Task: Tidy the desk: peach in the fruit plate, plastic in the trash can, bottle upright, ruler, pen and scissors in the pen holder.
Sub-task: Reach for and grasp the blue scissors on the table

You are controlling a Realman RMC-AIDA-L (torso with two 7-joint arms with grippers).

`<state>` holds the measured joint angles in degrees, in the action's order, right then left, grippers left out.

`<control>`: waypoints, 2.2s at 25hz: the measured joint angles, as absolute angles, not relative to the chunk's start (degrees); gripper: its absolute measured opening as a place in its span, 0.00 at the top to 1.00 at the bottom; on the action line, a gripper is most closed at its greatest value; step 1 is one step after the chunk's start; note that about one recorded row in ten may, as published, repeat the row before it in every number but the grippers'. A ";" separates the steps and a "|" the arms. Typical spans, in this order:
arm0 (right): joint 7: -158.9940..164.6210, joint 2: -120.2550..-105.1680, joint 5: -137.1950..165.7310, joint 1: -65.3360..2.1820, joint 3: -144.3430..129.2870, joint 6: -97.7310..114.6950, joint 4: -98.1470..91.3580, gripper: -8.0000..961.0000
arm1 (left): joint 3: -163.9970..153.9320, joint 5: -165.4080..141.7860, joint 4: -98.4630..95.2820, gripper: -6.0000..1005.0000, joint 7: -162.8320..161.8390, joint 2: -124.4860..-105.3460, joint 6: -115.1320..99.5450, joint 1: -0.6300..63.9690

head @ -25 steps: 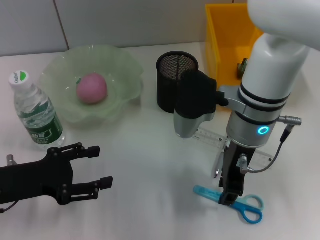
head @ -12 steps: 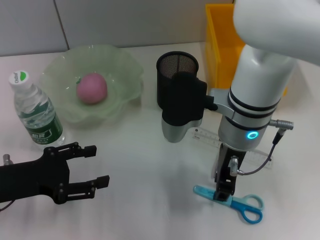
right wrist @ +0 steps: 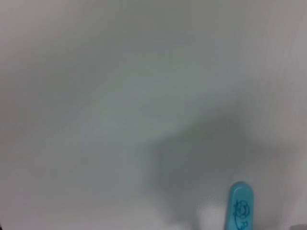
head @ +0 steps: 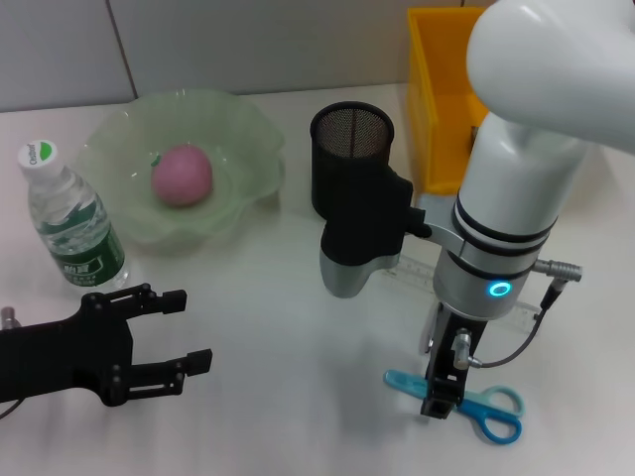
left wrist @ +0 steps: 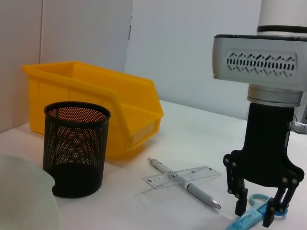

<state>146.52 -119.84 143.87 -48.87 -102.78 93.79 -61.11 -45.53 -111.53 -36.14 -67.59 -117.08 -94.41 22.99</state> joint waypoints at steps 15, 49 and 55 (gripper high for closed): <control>147.57 -119.68 144.35 -46.98 -103.36 92.80 -63.67 0.59 | -45.53 -111.53 -36.21 0.19 -67.59 -116.89 -94.75 22.76; 148.48 -119.76 148.83 -38.66 -105.57 94.11 -75.15 0.59 | -45.53 -111.45 -36.13 0.19 -67.73 -116.71 -94.65 22.58; 149.63 -119.63 149.30 -38.15 -107.35 93.95 -75.89 0.59 | -45.53 -111.45 -36.17 0.19 -67.74 -116.71 -94.66 22.59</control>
